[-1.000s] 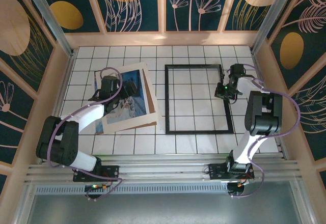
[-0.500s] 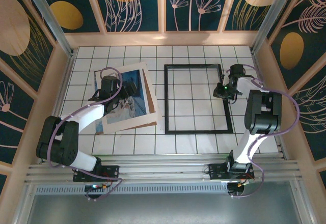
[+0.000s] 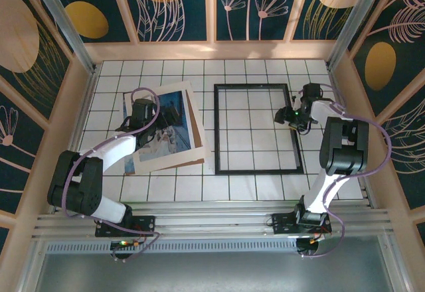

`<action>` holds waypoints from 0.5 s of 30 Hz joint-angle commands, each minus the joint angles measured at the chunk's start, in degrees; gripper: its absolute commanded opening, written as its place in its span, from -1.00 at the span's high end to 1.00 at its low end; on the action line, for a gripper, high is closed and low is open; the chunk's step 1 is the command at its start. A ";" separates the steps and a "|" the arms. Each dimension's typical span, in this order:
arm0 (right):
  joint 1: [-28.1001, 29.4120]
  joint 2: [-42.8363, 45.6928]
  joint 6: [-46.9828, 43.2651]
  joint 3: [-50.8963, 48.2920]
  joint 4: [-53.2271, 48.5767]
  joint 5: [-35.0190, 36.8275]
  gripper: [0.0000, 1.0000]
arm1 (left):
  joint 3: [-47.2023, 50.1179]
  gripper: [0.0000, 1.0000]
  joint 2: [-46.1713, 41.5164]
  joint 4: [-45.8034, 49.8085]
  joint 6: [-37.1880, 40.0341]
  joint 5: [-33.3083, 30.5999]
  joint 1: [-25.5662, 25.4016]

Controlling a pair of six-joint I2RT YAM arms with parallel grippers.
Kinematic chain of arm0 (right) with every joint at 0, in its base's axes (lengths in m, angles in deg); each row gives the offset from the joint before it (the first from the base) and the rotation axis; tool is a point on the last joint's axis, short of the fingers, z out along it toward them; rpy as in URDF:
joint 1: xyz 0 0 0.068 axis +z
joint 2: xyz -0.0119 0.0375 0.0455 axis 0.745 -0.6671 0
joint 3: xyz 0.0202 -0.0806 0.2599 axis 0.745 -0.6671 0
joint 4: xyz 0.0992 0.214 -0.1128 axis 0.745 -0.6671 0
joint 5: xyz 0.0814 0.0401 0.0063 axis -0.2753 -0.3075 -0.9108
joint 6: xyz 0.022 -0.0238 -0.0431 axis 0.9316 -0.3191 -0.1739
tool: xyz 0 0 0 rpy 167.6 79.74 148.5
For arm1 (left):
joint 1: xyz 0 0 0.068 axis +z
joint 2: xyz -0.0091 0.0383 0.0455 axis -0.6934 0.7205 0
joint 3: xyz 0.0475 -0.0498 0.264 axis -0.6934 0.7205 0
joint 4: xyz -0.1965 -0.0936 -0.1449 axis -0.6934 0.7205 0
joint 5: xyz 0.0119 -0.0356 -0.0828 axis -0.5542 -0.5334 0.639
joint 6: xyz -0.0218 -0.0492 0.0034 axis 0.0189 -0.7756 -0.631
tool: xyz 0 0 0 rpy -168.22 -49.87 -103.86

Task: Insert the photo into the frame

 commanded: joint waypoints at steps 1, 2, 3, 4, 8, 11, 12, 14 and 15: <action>-0.91 0.18 0.59 0.49 0.22 1.65 -0.46 | -1.63 -0.93 0.77 0.00 1.53 0.01 -0.31; -1.07 0.25 0.67 0.76 0.03 2.25 -0.48 | -1.74 -0.94 0.81 0.08 1.58 0.08 -0.27; -1.16 0.49 0.72 1.14 -0.28 3.03 -0.50 | -1.79 -0.93 0.81 0.21 1.68 -0.07 -0.31; -1.27 0.85 0.98 1.49 -0.46 3.83 -0.52 | -1.85 -0.93 0.90 0.36 1.79 -0.25 -0.32; -1.16 4.30 2.85 1.21 1.21 8.58 -0.59 | -1.81 -0.94 0.75 0.98 2.12 -1.17 -0.28; 1.86 7.40 4.36 -1.38 6.15 13.79 -0.66 | -1.59 -0.95 0.46 0.88 2.14 -1.76 -0.27; 4.66 8.23 4.52 -2.67 8.58 15.96 -0.66 | -1.55 -0.96 0.23 1.03 2.18 -2.28 -0.30; 10.75 9.51 4.25 -4.41 12.80 19.42 -0.68 | -1.54 -0.97 -0.27 1.84 2.65 -4.46 -0.29; 15.61 10.21 3.60 -5.50 16.11 20.01 -0.70 | -1.54 -0.98 -0.82 2.79 3.14 -6.78 -0.23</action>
